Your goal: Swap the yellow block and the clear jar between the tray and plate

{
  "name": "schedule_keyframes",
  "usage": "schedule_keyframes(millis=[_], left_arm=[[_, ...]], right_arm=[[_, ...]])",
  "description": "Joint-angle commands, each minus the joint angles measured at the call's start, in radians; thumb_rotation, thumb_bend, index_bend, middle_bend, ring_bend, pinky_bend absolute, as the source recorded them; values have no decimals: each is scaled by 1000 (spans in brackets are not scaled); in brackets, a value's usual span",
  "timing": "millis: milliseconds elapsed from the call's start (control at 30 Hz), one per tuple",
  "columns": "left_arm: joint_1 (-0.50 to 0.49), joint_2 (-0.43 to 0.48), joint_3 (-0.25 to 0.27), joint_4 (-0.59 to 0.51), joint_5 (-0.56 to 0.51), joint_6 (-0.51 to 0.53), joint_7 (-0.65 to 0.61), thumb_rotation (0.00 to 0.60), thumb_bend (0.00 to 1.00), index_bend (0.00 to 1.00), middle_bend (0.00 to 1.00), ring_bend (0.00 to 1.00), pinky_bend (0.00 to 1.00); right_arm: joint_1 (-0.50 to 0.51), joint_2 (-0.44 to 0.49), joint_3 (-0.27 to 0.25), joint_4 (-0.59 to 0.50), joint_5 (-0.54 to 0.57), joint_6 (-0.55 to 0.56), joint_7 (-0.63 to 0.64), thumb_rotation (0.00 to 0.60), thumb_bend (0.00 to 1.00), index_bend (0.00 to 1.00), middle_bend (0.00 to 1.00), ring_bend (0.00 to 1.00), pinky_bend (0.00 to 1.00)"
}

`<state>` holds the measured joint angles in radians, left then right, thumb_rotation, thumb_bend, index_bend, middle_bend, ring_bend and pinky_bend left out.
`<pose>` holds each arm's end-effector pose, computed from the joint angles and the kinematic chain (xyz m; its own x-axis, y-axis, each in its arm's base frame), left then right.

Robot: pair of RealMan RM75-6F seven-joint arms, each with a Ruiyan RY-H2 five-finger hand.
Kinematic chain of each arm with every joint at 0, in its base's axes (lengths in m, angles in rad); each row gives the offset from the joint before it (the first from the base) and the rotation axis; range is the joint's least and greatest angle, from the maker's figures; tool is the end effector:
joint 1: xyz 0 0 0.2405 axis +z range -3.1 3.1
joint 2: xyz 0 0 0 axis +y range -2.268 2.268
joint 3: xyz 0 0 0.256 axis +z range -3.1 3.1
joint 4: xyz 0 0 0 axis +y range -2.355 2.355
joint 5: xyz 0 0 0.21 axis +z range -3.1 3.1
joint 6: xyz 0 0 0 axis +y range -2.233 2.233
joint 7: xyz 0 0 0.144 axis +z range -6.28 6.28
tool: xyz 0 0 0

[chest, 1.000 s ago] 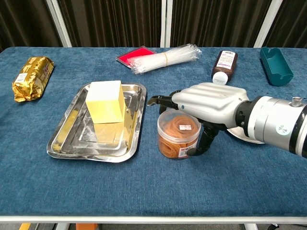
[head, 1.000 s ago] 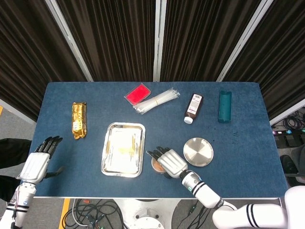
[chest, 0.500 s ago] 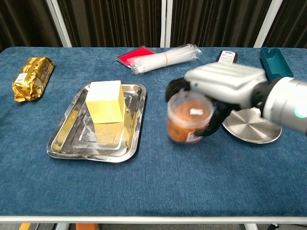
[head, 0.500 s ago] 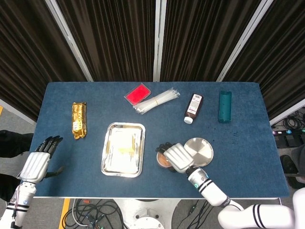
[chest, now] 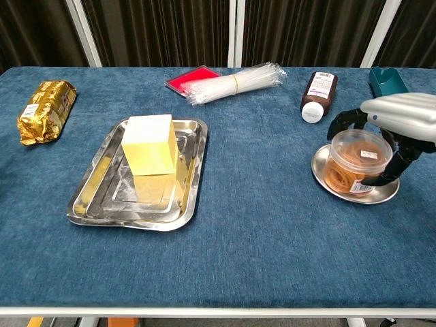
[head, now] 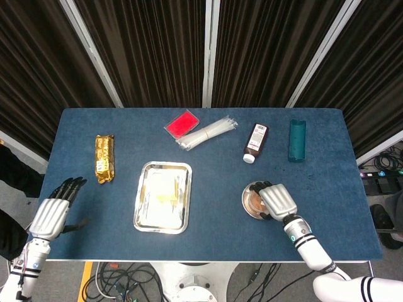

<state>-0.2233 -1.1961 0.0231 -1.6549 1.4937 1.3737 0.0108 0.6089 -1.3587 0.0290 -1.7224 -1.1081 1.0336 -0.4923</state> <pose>-0.2802 0.2023 0.1061 0.3166 0.1522 0.9362 0.9450 -0.1361 -0.2975 -0.1959 -0.2817 0.0178 0.5604 -0.3304 0.7594 -0.8204 -0.3471 0.4544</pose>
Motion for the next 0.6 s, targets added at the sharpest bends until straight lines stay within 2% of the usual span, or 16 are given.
schedule_keyframes(millis=[33,167,233,300,333,400,467,600], left_arm=[[1,2,-2,-3,0,-1,2,600,167,62,44,0,173],[4,3,-4,-7,2,-4,5,600,167,62,44,0,173],[4,3,-6,-7,3,-5,5,600,167,62,44,0,173],[4,3,-9,-5,4,-4,7,600,167,62,44,0,174],[5,3,-11,-6,4,-2,6,600,167,62,44,0,173],[6,4,-14,-8,7,2,3,600,167,62,44,0,174],[7,6,-16,-10,11,6,5,600,166,62,44,0,173],[13,9,-18,-21,19,18,6,600,161,62,44,0,174]], right_arm=[[-9,-12,2,26,-16,0,30,600,208,368,404,385,502],[-16,-18,6,49,-23,5,48,600,203,353,397,381,482],[-22,-14,4,55,-22,3,55,600,178,283,374,326,424],[-27,-7,3,57,-26,3,66,600,83,125,256,151,276],[-31,-2,4,55,-34,3,84,600,28,46,160,56,157],[-38,9,5,50,-47,4,116,600,0,0,50,0,30],[-48,24,8,42,-61,14,142,600,0,0,6,0,0],[-85,66,8,8,-100,70,185,600,0,0,0,0,0]])
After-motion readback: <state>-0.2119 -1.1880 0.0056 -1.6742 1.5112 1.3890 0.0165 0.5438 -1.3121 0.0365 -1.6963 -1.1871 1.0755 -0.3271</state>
